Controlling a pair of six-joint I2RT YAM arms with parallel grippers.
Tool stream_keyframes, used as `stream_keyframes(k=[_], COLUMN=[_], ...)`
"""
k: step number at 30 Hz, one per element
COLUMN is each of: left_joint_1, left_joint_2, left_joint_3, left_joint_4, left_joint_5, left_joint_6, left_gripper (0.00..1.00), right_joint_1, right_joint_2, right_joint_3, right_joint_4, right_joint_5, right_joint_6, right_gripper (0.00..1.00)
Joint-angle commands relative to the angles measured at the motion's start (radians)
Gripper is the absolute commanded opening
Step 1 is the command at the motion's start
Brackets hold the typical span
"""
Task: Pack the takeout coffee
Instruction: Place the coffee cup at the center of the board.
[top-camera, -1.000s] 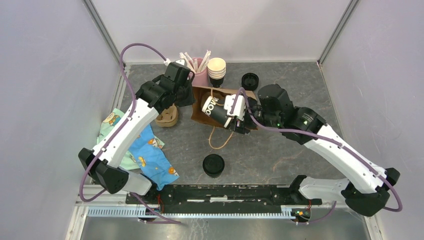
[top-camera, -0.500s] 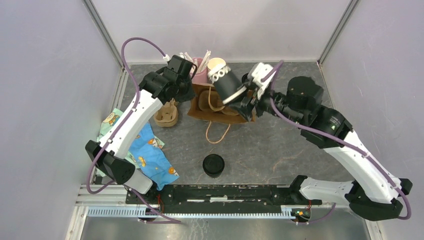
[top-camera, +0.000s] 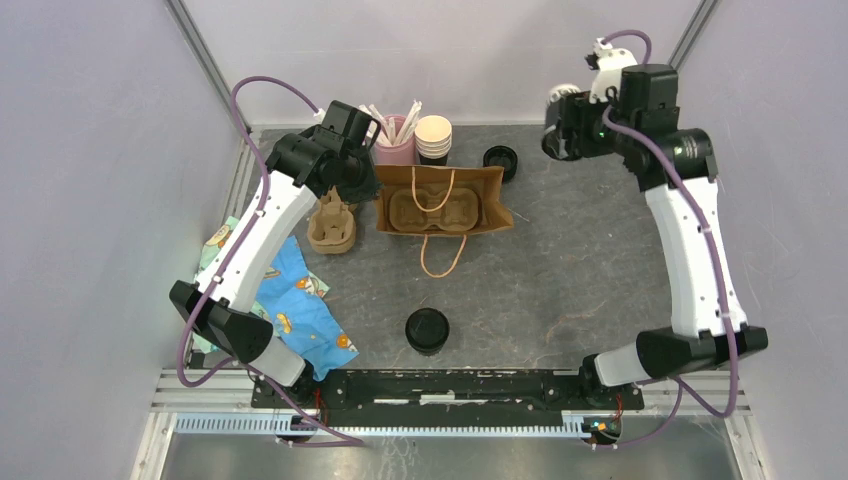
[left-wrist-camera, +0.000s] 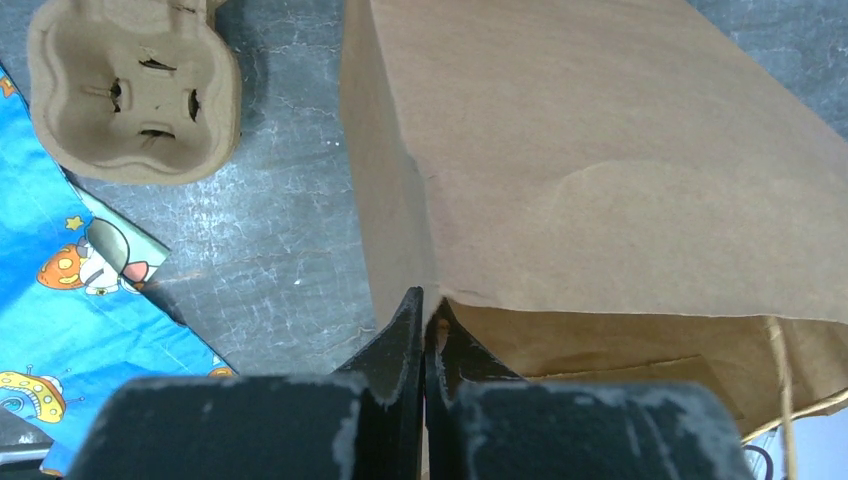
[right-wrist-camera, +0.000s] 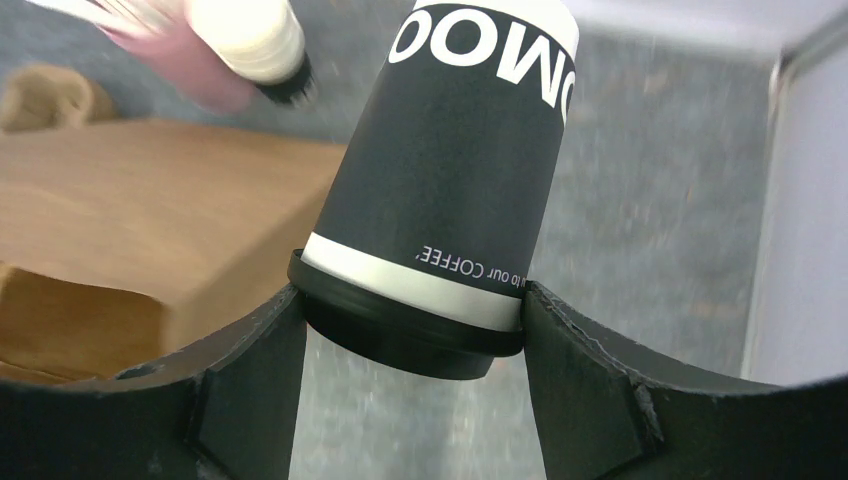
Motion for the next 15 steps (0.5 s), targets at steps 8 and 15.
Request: stream_keyframes(k=[8,15], left_joint_1=[0.014,0.014], left_joint_2=[-0.059,-0.090], left_joint_3=[0.005,-0.021], left_joint_4=[0.020,0.065], left_joint_5=[0.019,0.019], left_joint_6=[0.044,0.073], left_gripper=[0.02,0.02], right_joint_1=[-0.268,-0.364], right_joint_2=[-0.016,-0.082], right_joint_3=[-0.504,-0.710], right_joint_4=[-0.343,-0.348], right_joint_5=[-0.528,-0.816], right_joint_6=[0.046,0.173], right_gripper=[0.00,0.00])
